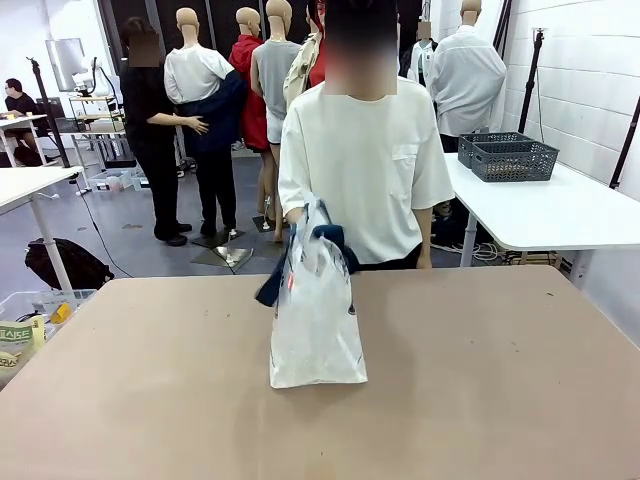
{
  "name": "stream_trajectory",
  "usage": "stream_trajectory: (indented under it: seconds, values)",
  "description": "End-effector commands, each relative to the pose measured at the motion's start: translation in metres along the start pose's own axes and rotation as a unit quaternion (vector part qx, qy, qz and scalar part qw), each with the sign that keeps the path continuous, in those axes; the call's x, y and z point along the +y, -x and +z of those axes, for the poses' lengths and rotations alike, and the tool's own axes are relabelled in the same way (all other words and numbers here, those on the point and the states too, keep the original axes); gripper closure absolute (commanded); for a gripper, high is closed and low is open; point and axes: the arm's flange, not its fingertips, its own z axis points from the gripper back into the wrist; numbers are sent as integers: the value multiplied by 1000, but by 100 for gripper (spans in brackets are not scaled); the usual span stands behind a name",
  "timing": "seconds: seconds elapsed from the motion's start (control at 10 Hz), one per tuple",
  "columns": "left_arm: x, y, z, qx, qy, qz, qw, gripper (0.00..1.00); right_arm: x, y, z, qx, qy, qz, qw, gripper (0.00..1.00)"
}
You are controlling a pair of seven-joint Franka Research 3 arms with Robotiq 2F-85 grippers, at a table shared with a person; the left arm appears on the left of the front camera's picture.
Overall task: Transfer purchased items from the store into the shopping bag.
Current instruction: Open the Reusable shopping bag in the center of the table.
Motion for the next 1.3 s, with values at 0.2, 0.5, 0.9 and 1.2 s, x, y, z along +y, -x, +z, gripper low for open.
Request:
stream_trajectory:
  seconds: [0.2, 0.5, 0.9, 1.2]
  values:
    - [0, 1, 0, 4, -3, 4, 1000, 0, -1, 1, -1, 3, 1, 0, 1000, 0]
    - [-44, -40, -27, -13, 58, -72, 996, 0, 54, -32, -5, -19, -75, 50, 996, 0]
    - [-173, -120, -59, -55, 205, -155, 965, 0, 213, -79, 9, -10, -244, 124, 962, 0]
    - [-300, -136, -83, -15, 299, -181, 937, 0, 337, -62, 15, 52, -370, 182, 909, 0]
